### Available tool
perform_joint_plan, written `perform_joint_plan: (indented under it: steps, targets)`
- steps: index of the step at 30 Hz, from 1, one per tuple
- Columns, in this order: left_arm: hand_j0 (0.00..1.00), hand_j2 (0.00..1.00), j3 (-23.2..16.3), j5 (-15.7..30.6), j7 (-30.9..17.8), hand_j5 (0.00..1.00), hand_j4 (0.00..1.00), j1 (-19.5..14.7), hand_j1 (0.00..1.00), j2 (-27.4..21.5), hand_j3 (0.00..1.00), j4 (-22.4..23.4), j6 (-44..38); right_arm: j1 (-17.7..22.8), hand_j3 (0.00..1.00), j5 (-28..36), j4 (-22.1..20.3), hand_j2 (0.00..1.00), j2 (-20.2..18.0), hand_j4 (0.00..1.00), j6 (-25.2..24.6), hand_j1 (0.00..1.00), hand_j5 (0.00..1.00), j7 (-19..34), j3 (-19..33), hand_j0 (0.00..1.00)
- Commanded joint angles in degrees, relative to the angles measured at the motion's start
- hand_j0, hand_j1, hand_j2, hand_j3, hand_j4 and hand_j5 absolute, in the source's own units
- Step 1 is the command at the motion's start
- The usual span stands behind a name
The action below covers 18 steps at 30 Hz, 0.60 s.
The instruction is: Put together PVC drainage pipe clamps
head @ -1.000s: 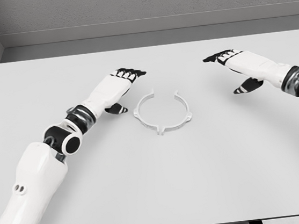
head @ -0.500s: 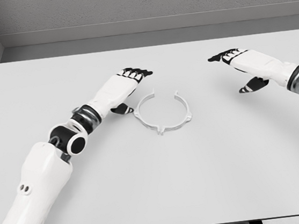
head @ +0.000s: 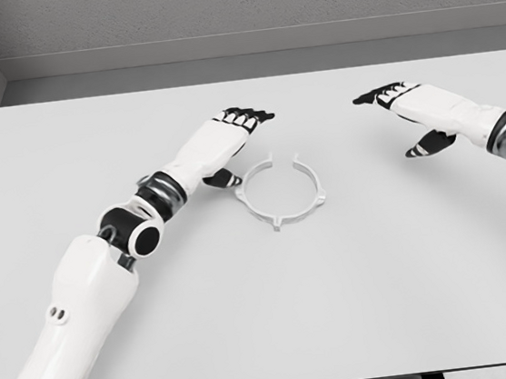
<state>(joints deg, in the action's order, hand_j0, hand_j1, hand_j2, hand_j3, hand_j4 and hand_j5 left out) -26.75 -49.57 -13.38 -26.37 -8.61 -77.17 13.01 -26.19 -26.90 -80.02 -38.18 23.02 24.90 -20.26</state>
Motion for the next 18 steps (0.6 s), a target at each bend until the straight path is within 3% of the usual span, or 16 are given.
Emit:
perform_joint_plan:
  steps: [1,9,18]
  targets:
    - [1.0,1.0,0.0,0.2,0.0,1.0,1.0,0.0,1.0,0.3,1.0,-0.1,-0.1,0.0,1.0,0.3,-0.1,1.0,-0.1,1.0,-0.1,1.0,1.0,0.0,0.0,1.0]
    - [1.0,1.0,3.3,0.6,0.0,1.0,1.0,-0.2,1.0,-0.2,1.0,0.0,0.0,-0.1,1.0,0.3,0.0,1.0,-0.1,1.0,-0.1,1.0,1.0,0.0,0.0,1.0]
    - [1.0,1.0,3.2,2.0,0.1,1.0,1.0,1.5,1.0,-3.3,1.0,-2.2,0.4,-0.3,1.0,0.5,-0.2,1.0,-0.2,1.0,-0.1,1.0,1.0,0.1,-0.6,1.0]
